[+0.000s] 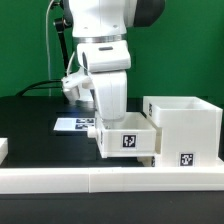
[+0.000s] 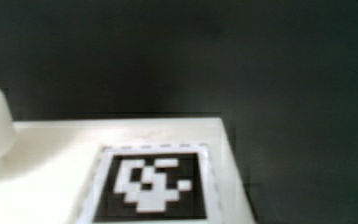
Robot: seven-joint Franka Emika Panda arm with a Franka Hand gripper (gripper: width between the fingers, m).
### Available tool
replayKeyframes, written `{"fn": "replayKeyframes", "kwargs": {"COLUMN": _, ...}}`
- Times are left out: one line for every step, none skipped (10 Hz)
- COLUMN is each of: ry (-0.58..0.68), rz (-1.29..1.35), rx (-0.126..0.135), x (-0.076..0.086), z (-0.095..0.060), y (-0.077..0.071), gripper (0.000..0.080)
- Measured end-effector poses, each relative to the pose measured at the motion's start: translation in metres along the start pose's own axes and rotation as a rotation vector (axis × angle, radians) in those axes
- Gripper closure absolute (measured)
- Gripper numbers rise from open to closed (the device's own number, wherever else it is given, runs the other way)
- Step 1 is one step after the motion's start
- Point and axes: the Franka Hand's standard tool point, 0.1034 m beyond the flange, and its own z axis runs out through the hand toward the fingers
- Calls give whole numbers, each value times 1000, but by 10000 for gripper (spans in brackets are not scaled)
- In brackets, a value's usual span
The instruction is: Assemble drawer
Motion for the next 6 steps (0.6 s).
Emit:
{"fn": "replayKeyframes", "kwargs": {"ry": 0, "rz": 0, "rx": 1, "x": 0, "z": 0, "y": 0, "gripper": 758}}
{"fn": "replayKeyframes", "kwargs": {"ry": 0, "rz": -1, "rx": -1, "x": 1, "z": -1, "y": 0, "gripper": 758}}
{"fn": "replayKeyframes", "kwargs": {"ry": -1, "rz": -1, "rx": -3, "x": 0, "z": -2, "y": 1, "gripper": 758}}
{"fn": "replayKeyframes", "kwargs": {"ry": -3, "rz": -2, "rx": -5, "x": 0, "z": -4, "y": 1, "gripper": 758}}
{"fn": "replayKeyframes", "kwargs": {"ry": -4, "rz": -4, "rx": -8, "x": 0, "z": -5, "y": 2, "gripper": 758}}
{"fn": "replayKeyframes", "kwargs": {"ry": -4, "rz": -4, "rx": -12, "x": 0, "z": -6, "y": 3, "gripper": 758}}
